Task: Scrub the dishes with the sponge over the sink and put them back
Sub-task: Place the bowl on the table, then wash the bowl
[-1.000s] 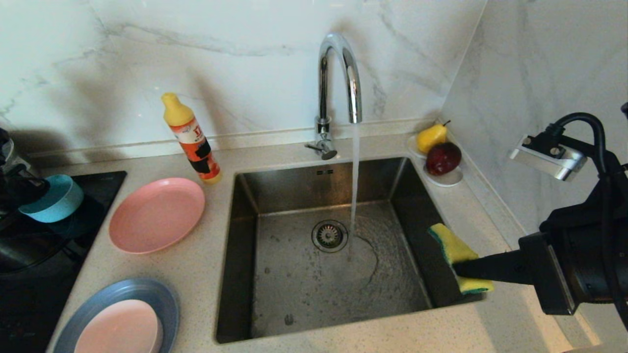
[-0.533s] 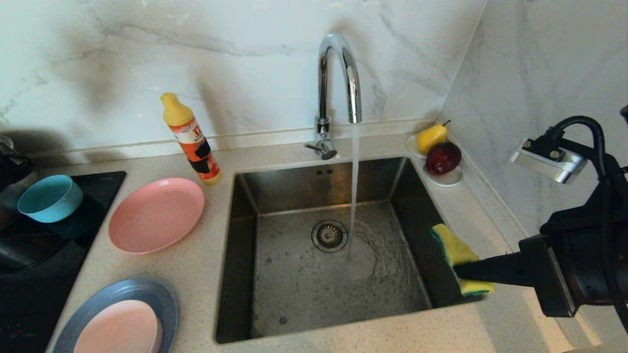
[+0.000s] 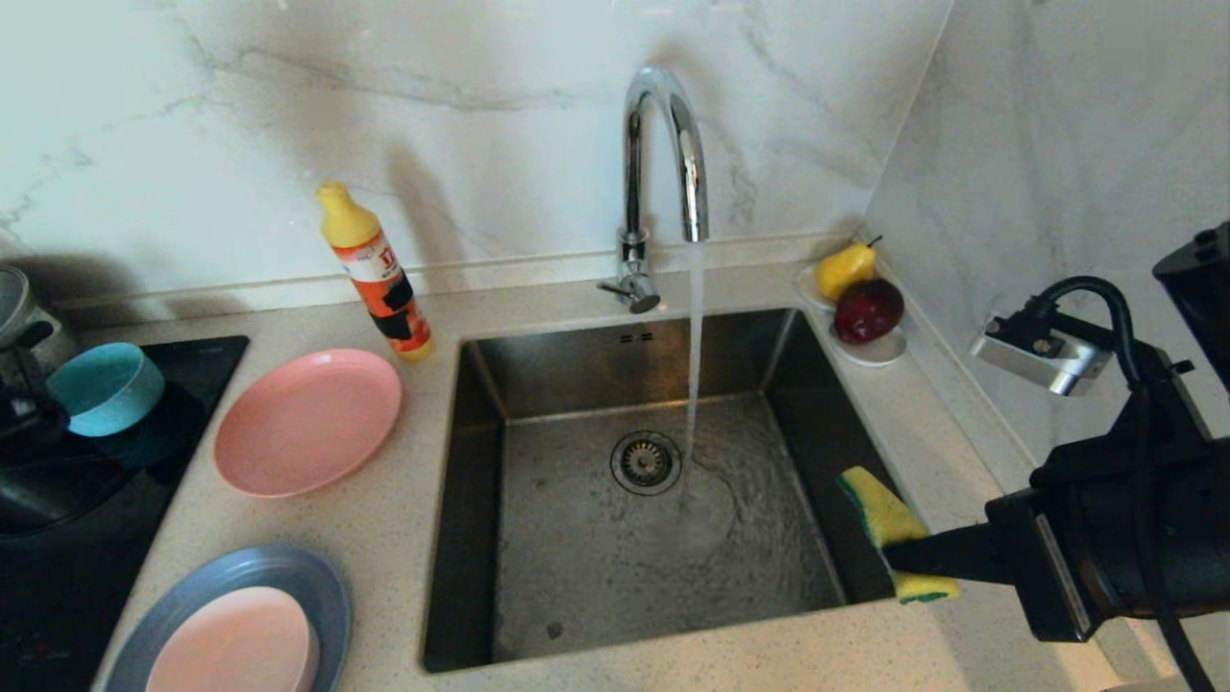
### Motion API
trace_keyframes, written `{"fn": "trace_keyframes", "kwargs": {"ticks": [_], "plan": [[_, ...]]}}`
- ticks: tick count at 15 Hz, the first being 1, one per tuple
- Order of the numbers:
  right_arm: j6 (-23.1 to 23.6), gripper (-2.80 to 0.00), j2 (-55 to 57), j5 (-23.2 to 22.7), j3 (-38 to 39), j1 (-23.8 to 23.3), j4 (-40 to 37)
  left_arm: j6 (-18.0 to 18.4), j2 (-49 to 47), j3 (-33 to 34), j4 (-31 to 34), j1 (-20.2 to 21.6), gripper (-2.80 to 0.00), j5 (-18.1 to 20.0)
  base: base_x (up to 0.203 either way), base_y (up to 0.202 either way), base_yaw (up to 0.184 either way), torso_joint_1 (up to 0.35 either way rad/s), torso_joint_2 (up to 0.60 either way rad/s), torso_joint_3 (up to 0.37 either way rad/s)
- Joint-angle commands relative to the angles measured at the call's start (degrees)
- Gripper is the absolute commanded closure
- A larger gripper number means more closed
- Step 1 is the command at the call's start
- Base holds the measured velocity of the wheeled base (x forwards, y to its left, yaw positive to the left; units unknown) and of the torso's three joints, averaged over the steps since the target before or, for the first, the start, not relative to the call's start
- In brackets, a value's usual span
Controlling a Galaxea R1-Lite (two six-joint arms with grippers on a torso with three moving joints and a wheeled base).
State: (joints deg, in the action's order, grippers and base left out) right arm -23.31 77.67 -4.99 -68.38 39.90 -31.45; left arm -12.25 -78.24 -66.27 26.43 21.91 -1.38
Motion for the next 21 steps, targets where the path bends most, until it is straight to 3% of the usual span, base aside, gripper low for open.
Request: {"fn": "trace_keyframes", "kwargs": {"ticks": [1, 4, 7, 8, 17, 21], "plan": [[0.0, 0.0, 0.3, -0.1, 0.1, -0.9, -0.2, 3.2, 8.7, 4.4, 10.6, -2.0, 0.0, 2.6, 0.0, 0.0, 0.0, 0.0, 0.0, 0.0], [-0.1, 0.0, 0.1, -0.2, 0.0, -1.2, -0.2, 6.5, 11.6, 10.7, 15.1, -2.3, 0.0, 6.0, 0.0, 0.0, 0.0, 0.0, 0.0, 0.0], [-0.2, 0.0, -0.1, -0.3, 0.2, -1.2, -0.2, 7.7, 11.1, 15.2, 15.0, -2.4, 0.0, 6.2, 0.0, 0.0, 0.0, 0.0, 0.0, 0.0], [-0.2, 0.0, 0.1, -0.4, 0.0, -1.2, -0.2, 7.8, 10.6, 16.2, 14.9, -2.4, -2.8, 6.1, 0.0, 0.0, 0.0, 0.0, 0.0, 0.0], [-0.2, 0.0, 2.0, 0.0, -0.5, -1.2, 1.0, 6.9, 2.6, 24.5, 5.7, -3.9, -2.8, 6.0, 0.0, 0.0, 0.0, 0.0, 0.0, 0.0], [-0.4, 0.0, 2.2, -0.1, -0.4, -1.1, 1.4, 5.6, 1.0, 26.3, 4.5, -4.0, -2.8, 6.0, 0.0, 0.0, 0.0, 0.0, 0.0, 0.0]]}}
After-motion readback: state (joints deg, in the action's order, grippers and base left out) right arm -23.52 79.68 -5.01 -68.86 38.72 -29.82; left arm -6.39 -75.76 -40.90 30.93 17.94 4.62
